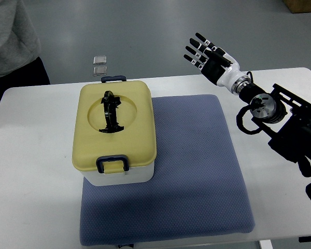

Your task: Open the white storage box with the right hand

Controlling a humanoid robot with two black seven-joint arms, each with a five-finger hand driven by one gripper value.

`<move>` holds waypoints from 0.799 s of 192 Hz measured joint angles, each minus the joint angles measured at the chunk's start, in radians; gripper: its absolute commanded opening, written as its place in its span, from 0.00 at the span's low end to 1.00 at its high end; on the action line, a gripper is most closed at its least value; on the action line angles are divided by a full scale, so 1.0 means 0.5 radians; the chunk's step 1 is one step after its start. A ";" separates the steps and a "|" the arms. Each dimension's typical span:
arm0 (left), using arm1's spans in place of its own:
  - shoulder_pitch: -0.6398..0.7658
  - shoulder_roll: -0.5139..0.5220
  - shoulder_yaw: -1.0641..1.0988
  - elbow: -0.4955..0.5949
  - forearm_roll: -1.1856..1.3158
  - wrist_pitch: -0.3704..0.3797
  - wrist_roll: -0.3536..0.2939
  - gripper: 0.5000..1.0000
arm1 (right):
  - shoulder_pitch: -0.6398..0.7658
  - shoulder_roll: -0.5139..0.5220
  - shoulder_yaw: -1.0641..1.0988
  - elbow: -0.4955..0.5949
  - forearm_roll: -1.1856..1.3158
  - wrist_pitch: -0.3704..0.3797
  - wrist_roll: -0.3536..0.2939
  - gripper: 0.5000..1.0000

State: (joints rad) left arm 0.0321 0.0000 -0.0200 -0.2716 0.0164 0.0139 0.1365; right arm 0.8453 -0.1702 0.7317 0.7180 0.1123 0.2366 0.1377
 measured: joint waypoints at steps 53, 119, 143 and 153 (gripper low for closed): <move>0.000 0.000 -0.005 0.002 -0.005 0.000 0.003 1.00 | 0.008 -0.007 -0.002 0.000 -0.051 -0.001 0.000 0.86; 0.000 0.000 -0.003 -0.003 0.000 0.000 0.003 1.00 | 0.284 -0.161 -0.070 0.084 -1.486 0.326 -0.065 0.86; 0.000 0.000 -0.003 -0.004 0.002 -0.001 0.003 1.00 | 0.540 -0.280 -0.182 0.192 -2.304 0.614 -0.089 0.86; 0.000 0.000 -0.003 -0.005 0.003 -0.004 0.003 1.00 | 0.635 -0.329 -0.252 0.288 -2.619 0.664 -0.094 0.86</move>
State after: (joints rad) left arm 0.0323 0.0000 -0.0214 -0.2740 0.0177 0.0118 0.1382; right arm 1.1630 -0.3349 0.6055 0.8617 -1.1973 0.5687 0.0905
